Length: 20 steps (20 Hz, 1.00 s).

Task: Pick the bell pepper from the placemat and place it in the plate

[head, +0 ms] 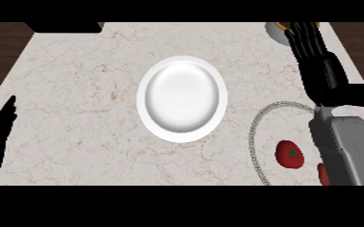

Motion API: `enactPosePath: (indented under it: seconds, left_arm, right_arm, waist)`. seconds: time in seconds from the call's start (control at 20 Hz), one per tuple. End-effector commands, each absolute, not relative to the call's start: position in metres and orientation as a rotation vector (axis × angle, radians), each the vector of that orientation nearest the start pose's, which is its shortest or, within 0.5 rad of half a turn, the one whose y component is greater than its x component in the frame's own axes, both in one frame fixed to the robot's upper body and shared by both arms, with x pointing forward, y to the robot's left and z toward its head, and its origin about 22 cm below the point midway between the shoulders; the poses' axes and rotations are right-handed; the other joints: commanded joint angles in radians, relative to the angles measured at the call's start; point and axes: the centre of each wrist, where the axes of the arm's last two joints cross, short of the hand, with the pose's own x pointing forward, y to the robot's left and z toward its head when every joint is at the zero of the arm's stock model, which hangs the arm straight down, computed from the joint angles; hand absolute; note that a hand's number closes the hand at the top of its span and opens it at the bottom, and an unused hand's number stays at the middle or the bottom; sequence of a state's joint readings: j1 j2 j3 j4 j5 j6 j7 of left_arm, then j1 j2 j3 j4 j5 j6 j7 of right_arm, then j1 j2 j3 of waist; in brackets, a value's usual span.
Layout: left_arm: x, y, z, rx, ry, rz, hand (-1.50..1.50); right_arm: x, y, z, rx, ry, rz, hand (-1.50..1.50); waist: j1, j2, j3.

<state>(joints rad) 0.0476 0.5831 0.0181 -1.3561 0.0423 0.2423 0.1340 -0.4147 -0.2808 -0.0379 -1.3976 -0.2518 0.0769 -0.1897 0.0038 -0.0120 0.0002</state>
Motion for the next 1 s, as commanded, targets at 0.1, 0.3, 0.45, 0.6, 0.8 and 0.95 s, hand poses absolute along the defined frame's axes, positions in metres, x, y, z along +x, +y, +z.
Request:
enactPosePath:
  seconds: [0.1,0.3,0.45,0.6,0.8,0.95]
  left_arm:
    - [0.252,0.344,0.031,0.532,-1.409,-0.146,0.0]
    - [0.264,0.322,0.04,0.437,-1.49,-0.166,0.0]
    - [0.272,0.288,0.041,0.3,-1.536,-0.166,0.0]
    - [0.279,0.289,0.038,0.276,-1.532,-0.181,0.0]
    - [0.284,0.268,0.04,0.232,-1.557,-0.204,0.0]
    - [0.294,0.27,0.052,0.243,-1.555,-0.205,0.0]
  right_arm:
    - [0.316,-0.269,0.079,-0.045,-1.933,-0.089,-1.5]
    - [0.305,-0.327,0.095,-0.526,-1.827,0.475,-1.5]
    - [0.275,-0.328,0.042,-0.764,-1.674,0.357,1.5]
    - [0.231,-0.274,-0.007,-0.663,-1.64,0.014,-1.5]
    - [0.174,-0.272,-0.04,-0.843,-1.654,0.187,-1.5]
    - [0.157,-0.286,-0.025,-1.025,-1.65,0.25,-1.5]
  waist:
    - [-0.03,0.005,-0.001]
    - [-0.099,0.01,-0.055]
    - [-0.1,0.006,-0.007]
    - [-0.058,0.007,-0.001]
    - [-0.033,0.009,-0.001]
    - [-0.033,0.008,-0.001]
